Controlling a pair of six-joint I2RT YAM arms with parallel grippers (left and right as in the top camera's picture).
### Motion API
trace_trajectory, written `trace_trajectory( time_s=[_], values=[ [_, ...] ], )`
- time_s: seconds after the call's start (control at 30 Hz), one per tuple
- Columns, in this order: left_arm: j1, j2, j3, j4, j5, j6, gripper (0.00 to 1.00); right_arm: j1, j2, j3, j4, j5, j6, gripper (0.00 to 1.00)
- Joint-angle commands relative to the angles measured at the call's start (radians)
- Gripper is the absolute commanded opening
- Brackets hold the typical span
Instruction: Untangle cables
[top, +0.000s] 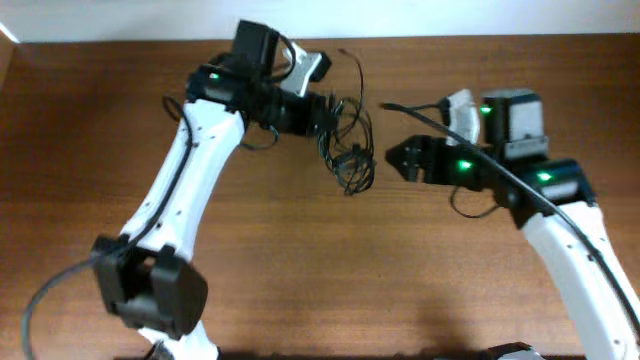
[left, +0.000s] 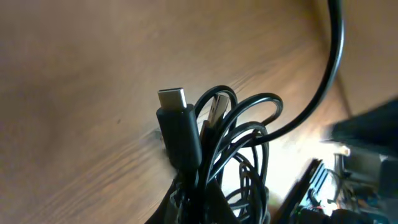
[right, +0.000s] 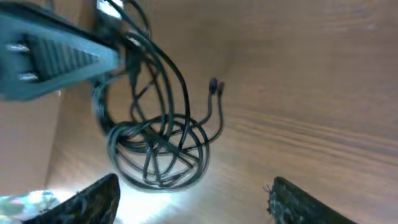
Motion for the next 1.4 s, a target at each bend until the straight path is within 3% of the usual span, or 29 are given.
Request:
trace_trajectory(
  time_s=[0.0,0.1,0.27,0.33,0.37,0.47,0.53,0.63,0.73,0.8,0.83,0.93,0.97,1.07,1.1,1.17,1.37],
  values=[
    [0.020,-0.056,0.022,0.019,0.033,0.000,0.00,0.093,0.055,0.012,0.090,0.065,0.172,0.71],
    [0.024,-0.054,0.021,0.018,0.034,-0.011,0.00,0.153,0.142,0.012,0.214,0.073,0.303,0.60],
    [0.024,-0.054,0.021,0.003,0.035,-0.019,0.01,0.207,0.261,0.012,0.338,0.176,0.374,0.36],
    [0.039,-0.054,0.021,-0.004,0.039,-0.042,0.00,0.200,0.262,0.013,0.334,0.289,0.374,0.04],
    [0.071,-0.054,0.021,-0.004,0.046,-0.075,0.00,0.177,0.246,0.013,0.313,0.290,0.373,0.04],
    [0.195,-0.054,0.021,-0.004,0.086,-0.105,0.00,0.100,0.154,0.013,0.215,0.278,0.332,0.04],
    [0.279,-0.054,0.021,-0.006,0.028,-0.104,0.00,0.014,0.016,0.013,0.095,0.220,0.241,0.04],
    [0.340,-0.054,0.021,-0.042,-0.111,-0.104,0.03,-0.098,-0.113,0.013,-0.110,0.218,0.192,0.04],
    [0.332,-0.054,0.021,-0.045,-0.115,-0.105,0.02,-0.118,-0.113,0.013,-0.196,0.172,0.185,0.04],
    [0.320,-0.054,0.021,-0.045,-0.065,-0.146,0.01,-0.081,-0.087,0.013,-0.163,0.107,0.185,0.28],
    [0.312,-0.054,0.021,-0.044,-0.023,-0.174,0.00,-0.029,-0.056,0.013,-0.132,0.081,0.188,0.56],
    [0.310,-0.054,0.021,-0.045,0.055,-0.299,0.00,0.130,0.066,0.013,-0.014,0.063,0.198,0.68],
    [0.308,-0.054,0.021,-0.045,0.107,-0.280,0.00,0.156,0.102,0.013,0.041,0.062,0.212,0.70],
    [0.282,-0.054,0.021,-0.042,0.340,0.029,0.00,0.167,0.206,0.013,0.208,0.045,0.259,0.70],
    [0.273,-0.054,0.021,-0.042,0.367,0.062,0.00,0.167,0.216,0.013,0.222,0.029,0.259,0.70],
    [0.245,-0.053,0.021,-0.041,0.374,0.107,0.00,0.167,0.224,0.013,0.281,-0.031,0.258,0.70],
    [0.238,-0.052,0.021,-0.022,0.373,0.098,0.00,0.235,0.225,0.013,0.309,-0.052,0.258,0.70]
  ],
)
